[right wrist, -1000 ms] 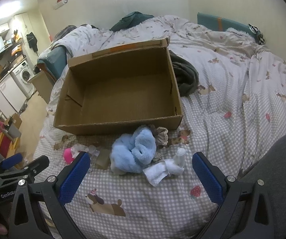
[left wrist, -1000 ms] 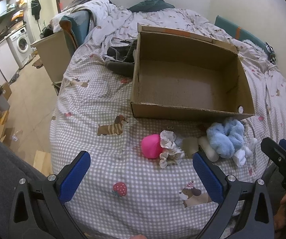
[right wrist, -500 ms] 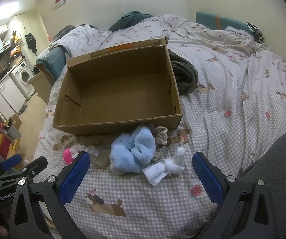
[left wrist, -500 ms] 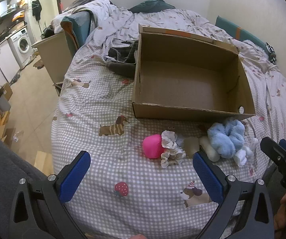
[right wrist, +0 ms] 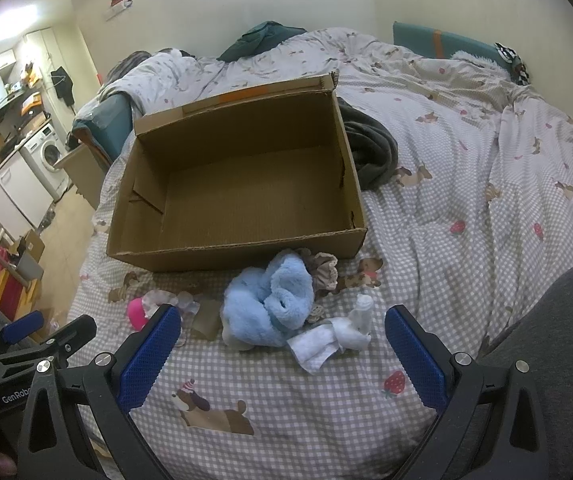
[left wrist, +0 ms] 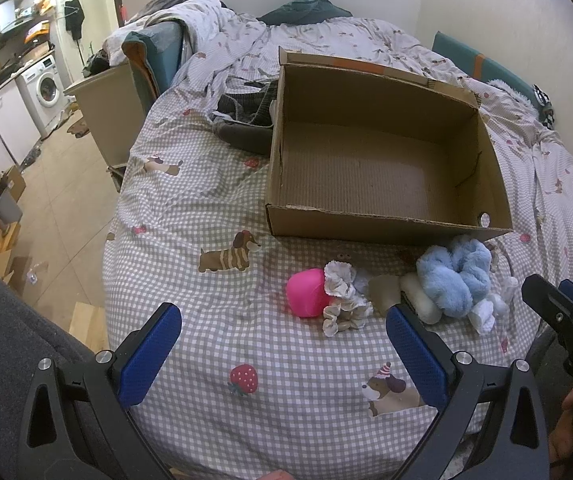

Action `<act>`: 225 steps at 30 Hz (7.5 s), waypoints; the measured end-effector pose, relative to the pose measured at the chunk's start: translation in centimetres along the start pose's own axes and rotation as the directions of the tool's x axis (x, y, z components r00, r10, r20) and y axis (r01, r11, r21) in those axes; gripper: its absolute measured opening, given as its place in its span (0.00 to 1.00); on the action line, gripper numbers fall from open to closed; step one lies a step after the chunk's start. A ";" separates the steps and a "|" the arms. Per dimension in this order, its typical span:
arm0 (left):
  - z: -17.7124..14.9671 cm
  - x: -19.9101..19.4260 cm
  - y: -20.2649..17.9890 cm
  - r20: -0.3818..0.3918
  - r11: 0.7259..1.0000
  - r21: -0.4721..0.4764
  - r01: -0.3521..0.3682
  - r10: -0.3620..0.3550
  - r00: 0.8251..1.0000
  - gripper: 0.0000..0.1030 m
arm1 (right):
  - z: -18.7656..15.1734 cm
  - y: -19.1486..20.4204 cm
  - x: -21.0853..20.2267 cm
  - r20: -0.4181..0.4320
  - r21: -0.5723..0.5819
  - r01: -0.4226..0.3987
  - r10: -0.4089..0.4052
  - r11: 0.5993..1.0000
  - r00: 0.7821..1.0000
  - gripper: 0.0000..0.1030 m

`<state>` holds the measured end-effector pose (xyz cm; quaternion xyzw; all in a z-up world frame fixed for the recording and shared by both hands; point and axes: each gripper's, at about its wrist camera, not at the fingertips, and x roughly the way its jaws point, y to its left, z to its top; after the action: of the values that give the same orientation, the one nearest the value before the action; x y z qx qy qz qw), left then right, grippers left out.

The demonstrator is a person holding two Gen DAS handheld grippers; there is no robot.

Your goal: Organize soft objects

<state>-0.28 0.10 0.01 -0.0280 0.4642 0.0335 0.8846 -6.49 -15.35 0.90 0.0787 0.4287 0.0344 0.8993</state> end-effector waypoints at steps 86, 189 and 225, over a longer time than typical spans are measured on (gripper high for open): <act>3.7 17.5 -0.8 -0.469 0.967 -0.217 0.135 -0.224 0.854 0.40 | 2.9 -8.2 5.9 -0.317 0.310 -0.041 0.143 0.950 0.937 1.00; 9.9 7.7 -1.3 0.041 0.998 0.035 0.049 -0.050 0.998 0.39 | 9.0 -1.6 9.3 -0.079 0.000 -0.107 0.107 0.994 0.991 0.19; 9.2 5.5 -1.8 0.079 0.994 0.103 0.020 -0.028 0.996 0.65 | 9.2 -1.8 8.6 -0.047 0.043 -0.142 0.144 0.989 0.988 0.78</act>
<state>10.52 -0.74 0.71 0.0131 0.4288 0.0002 0.9033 6.07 -17.07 -0.29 0.1261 0.4449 0.0925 0.8818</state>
